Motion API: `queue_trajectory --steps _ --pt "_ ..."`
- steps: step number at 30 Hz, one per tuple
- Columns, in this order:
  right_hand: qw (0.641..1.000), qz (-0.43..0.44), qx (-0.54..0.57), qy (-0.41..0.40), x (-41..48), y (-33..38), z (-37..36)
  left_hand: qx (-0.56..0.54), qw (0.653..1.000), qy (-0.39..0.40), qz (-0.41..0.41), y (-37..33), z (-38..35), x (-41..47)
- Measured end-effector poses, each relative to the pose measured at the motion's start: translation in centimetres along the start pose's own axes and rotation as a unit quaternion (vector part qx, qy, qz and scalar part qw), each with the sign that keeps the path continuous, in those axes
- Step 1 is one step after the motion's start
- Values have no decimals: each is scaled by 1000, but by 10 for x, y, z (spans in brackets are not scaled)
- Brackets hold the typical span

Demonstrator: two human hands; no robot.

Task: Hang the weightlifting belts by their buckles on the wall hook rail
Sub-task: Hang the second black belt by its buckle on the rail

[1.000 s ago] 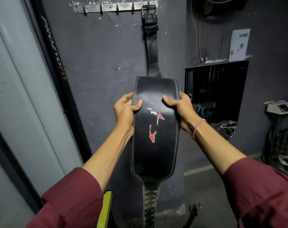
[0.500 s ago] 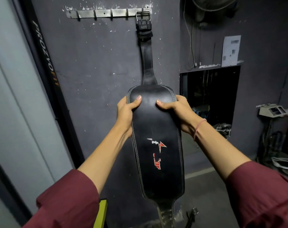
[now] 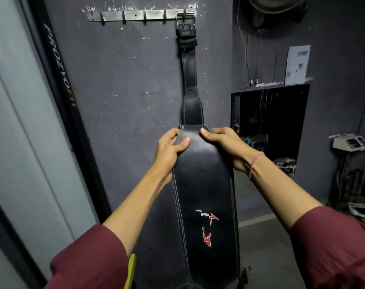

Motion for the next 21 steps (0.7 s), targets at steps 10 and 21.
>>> queue_trajectory --steps 10,21 --pt "998 54 -7 12 -22 -29 -9 -41 982 -19 184 45 11 14" --pt "991 5 -28 128 -47 -78 -12 -197 930 -247 186 42 34 34"
Point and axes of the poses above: each hand's wrist, its own x-axis towards the middle knuckle, its own z-axis out of the back of the hand, y = z × x, the point moved 7 cm from there along x, towards the middle knuckle, and after that the axes turned 8 degrees about z, right-handed, at the moved point
